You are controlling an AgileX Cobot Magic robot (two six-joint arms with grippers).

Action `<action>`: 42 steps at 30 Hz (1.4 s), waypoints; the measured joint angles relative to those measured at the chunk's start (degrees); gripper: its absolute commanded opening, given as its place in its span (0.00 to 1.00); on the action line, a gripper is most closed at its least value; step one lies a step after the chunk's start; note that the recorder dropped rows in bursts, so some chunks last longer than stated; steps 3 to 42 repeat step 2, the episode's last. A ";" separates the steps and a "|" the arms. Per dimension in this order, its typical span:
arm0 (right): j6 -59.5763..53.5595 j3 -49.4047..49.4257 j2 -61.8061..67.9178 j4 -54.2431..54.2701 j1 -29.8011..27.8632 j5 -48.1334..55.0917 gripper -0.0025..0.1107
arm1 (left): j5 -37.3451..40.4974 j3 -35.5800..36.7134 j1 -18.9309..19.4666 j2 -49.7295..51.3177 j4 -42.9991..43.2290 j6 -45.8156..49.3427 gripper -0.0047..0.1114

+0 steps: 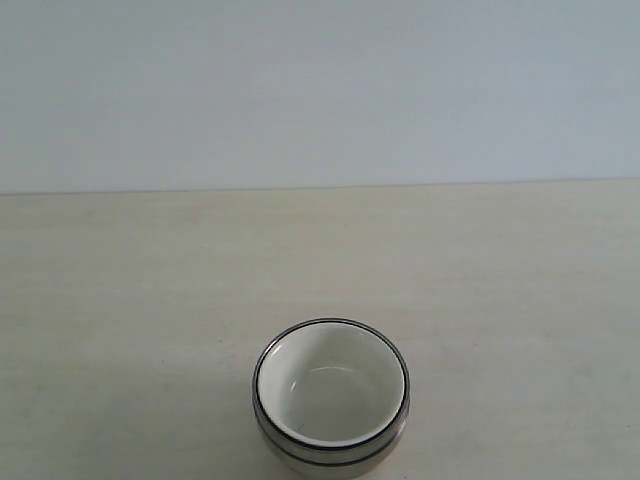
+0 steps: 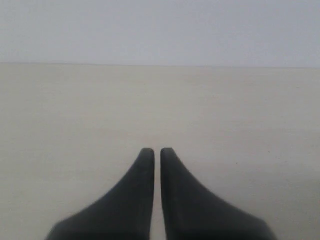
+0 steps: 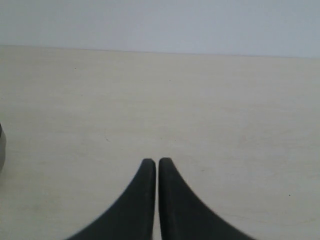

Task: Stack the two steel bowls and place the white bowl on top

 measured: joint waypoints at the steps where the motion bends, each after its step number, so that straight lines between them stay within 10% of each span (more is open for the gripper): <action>1: 0.00 0.00 0.00 0.00 0.00 0.00 0.02 | 0.00 0.00 0.00 0.00 0.00 0.00 0.07; 42: 0.00 0.00 0.00 0.00 0.00 0.00 0.02 | 0.00 0.00 0.00 0.00 0.00 0.00 0.07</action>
